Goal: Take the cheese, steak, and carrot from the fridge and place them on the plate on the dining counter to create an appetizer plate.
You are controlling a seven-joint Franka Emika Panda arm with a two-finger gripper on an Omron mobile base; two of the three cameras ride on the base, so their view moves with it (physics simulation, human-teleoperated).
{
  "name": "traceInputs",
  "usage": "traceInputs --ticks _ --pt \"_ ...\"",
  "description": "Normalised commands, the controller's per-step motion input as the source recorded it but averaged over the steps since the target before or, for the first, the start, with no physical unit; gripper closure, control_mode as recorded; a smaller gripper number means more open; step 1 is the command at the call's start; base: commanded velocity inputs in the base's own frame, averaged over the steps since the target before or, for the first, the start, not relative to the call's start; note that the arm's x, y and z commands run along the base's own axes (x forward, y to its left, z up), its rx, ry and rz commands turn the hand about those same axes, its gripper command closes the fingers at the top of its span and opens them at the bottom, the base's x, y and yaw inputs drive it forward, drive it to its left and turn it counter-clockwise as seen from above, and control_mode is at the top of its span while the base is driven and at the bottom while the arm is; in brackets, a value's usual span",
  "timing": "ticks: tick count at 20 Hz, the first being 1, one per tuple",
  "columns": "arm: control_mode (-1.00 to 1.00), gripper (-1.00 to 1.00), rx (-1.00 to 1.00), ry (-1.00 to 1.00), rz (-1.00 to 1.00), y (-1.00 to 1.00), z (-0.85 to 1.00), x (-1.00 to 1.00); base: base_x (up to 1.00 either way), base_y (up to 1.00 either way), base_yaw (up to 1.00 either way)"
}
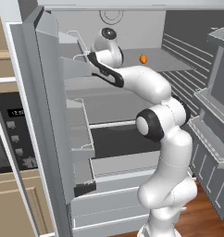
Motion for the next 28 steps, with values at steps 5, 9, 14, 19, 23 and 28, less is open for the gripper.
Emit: traceInputs --ticks 5,9,14,19,23,28 --pt "-1.0 1.0 0.0 -0.11 -0.02 0.0 -0.34 0.0 0.0 0.0 0.0" --pt "-1.0 1.0 0.0 -0.08 -0.02 -0.01 -0.22 -0.01 0.0 0.0 0.0" --pt "-1.0 1.0 0.0 -0.02 -0.05 -0.27 -0.04 -0.38 0.0 0.0 0.0" --pt "-1.0 1.0 0.0 0.0 -0.01 -0.37 0.04 -0.88 0.0 0.0 0.0" --pt "-1.0 1.0 0.0 -0.01 0.0 -0.25 0.03 -0.98 0.0 0.0 0.0" --pt "-1.0 1.0 0.0 -0.06 0.0 -0.21 0.0 -0.98 0.0 0.0 0.0"
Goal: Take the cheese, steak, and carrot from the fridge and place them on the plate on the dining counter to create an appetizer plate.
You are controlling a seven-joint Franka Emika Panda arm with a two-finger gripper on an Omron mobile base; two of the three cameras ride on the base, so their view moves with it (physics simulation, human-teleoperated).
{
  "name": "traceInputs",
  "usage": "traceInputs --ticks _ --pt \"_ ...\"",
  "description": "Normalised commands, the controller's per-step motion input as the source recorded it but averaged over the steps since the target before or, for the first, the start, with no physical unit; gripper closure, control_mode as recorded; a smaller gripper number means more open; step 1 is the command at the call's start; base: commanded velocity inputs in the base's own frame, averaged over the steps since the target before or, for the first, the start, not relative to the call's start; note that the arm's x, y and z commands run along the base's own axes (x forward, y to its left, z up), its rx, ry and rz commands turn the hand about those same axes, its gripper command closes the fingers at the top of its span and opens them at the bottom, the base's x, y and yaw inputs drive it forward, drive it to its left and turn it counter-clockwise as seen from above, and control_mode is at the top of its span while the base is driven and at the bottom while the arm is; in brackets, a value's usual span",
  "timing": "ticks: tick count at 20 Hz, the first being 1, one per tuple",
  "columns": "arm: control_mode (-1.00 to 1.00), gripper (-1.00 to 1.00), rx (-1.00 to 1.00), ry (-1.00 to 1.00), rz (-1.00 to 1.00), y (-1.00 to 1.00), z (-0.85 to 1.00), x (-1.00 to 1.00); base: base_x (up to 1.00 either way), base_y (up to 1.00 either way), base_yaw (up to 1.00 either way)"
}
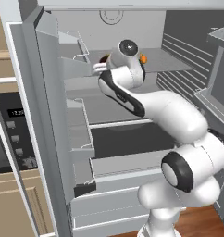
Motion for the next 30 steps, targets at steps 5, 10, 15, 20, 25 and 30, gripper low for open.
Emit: traceInputs --ticks 5,10,15,20,25,30 --pt "-1.0 1.0 0.0 -0.07 0.0 -0.31 0.07 -1.0 0.0 0.0 0.0" --pt "-1.0 1.0 0.0 -0.01 0.0 -0.49 0.15 -0.94 0.0 0.0 0.0" --pt "-1.0 1.0 0.0 0.0 0.0 -0.42 0.05 -0.73 0.0 0.0 0.0" --pt "1.0 1.0 0.0 0.0 0.0 -0.07 0.0 -0.14 -0.55 -0.26 0.0" --pt "1.0 1.0 0.0 0.0 0.0 0.0 0.0 0.0 -0.78 -0.17 0.01" --pt "1.0 1.0 0.0 0.0 0.0 0.0 0.0 0.0 -0.59 -0.05 0.13"
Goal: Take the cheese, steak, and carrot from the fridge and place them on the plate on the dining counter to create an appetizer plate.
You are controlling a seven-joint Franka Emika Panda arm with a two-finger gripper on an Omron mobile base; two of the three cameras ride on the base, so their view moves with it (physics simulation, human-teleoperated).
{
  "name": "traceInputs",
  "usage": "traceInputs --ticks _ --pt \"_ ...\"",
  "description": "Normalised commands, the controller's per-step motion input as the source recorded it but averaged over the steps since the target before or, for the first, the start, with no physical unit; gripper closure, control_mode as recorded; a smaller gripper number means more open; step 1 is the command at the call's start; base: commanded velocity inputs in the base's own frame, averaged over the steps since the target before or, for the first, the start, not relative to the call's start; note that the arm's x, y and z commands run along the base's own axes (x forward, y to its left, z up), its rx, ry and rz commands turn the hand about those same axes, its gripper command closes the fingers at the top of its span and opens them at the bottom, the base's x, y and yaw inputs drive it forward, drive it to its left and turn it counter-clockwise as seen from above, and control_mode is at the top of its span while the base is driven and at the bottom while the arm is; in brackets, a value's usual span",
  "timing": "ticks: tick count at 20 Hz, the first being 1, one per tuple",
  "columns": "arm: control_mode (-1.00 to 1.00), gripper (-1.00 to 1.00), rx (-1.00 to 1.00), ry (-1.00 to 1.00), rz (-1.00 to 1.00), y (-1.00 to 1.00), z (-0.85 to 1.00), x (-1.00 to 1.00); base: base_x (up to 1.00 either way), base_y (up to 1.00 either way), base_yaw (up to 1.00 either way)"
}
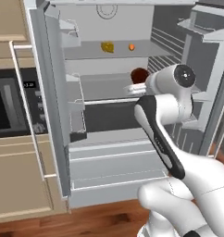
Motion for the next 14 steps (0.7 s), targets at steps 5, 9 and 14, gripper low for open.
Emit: traceInputs --ticks 5,9,14 --pt "1.0 1.0 0.0 0.0 0.0 0.0 0.0 0.0 -0.45 -0.14 0.31" --pt "1.0 1.0 0.0 0.0 0.0 0.0 0.0 0.0 -0.68 -0.26 0.3" --pt "1.0 1.0 0.0 0.0 0.0 0.0 0.0 0.0 -0.95 -0.47 0.34"
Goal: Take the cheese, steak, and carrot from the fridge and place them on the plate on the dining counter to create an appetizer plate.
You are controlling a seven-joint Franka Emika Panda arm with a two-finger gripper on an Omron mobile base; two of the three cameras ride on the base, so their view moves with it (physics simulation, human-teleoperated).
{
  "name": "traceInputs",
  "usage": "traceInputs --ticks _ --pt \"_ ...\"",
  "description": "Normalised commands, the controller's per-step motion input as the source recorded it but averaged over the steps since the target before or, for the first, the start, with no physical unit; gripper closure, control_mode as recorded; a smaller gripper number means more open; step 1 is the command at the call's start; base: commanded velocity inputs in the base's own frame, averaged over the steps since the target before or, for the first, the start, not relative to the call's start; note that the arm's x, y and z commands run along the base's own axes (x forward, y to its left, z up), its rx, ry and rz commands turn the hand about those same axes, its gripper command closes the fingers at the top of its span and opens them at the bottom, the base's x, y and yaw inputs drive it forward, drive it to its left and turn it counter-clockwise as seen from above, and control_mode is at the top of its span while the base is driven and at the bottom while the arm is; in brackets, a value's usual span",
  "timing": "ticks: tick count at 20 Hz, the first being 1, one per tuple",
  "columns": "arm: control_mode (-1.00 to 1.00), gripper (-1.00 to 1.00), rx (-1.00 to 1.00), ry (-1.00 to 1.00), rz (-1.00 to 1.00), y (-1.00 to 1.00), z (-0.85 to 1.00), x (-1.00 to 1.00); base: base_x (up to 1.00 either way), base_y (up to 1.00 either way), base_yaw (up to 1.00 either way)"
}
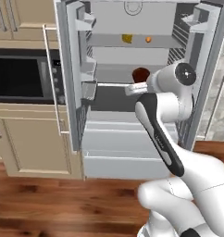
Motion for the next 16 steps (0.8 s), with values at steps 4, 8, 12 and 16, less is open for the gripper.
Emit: traceInputs --ticks 4,8,12,16 --pt "1.0 1.0 0.0 0.0 0.0 0.0 0.0 0.0 -0.9 -0.58 0.42" --pt "1.0 1.0 0.0 0.0 0.0 0.0 0.0 0.0 -0.73 -0.56 0.46" --pt "1.0 1.0 0.0 0.0 0.0 0.0 0.0 0.0 -0.78 -0.47 0.46" --pt "1.0 1.0 0.0 0.0 0.0 0.0 0.0 0.0 -0.84 -0.5 0.46"
